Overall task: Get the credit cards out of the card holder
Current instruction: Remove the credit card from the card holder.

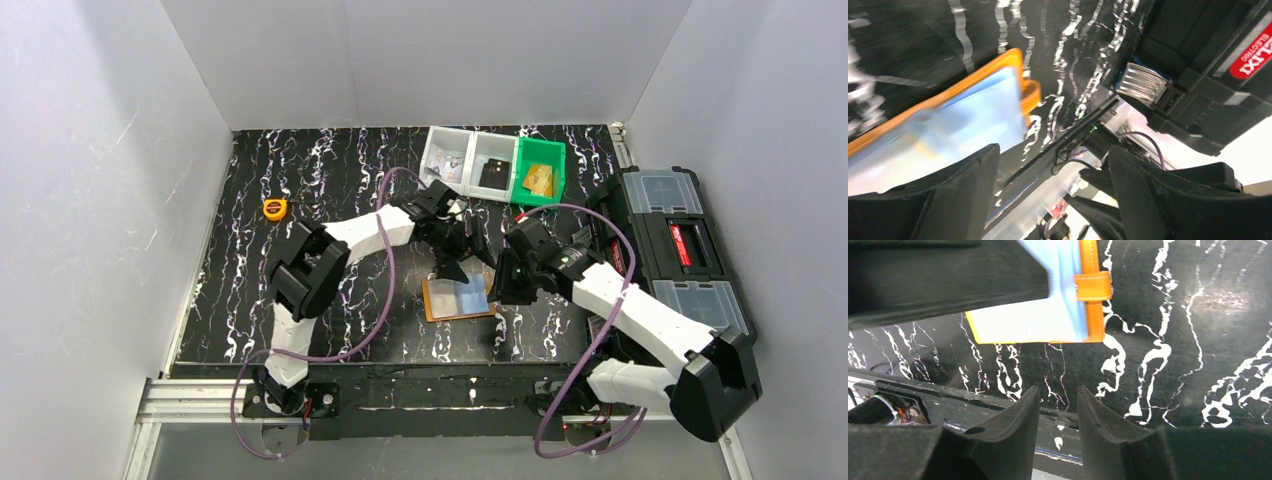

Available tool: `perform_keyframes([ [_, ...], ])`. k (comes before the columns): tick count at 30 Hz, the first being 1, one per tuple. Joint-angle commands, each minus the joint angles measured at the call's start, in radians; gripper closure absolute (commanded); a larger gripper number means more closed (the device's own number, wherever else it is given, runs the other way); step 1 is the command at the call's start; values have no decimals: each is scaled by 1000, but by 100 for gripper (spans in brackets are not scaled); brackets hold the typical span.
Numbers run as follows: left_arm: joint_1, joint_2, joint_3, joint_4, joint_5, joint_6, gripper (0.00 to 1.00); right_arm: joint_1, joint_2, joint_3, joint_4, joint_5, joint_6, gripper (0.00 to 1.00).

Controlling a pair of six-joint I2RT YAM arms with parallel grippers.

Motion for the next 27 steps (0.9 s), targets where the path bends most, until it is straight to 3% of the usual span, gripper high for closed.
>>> perform_keyframes([
  [1,99,-216,-73,-203,-154,96,24,17,96,100,59,-73,-17,58],
  [8,219,-440,-309,-310,-270,190,33,94,328,257,86,-76,-52,48],
  [14,278,-552,-465,-311,-279,204,40,153,545,393,48,-50,-76,38],
  [27,299,-596,-522,-313,-252,234,42,204,722,441,8,20,-58,34],
])
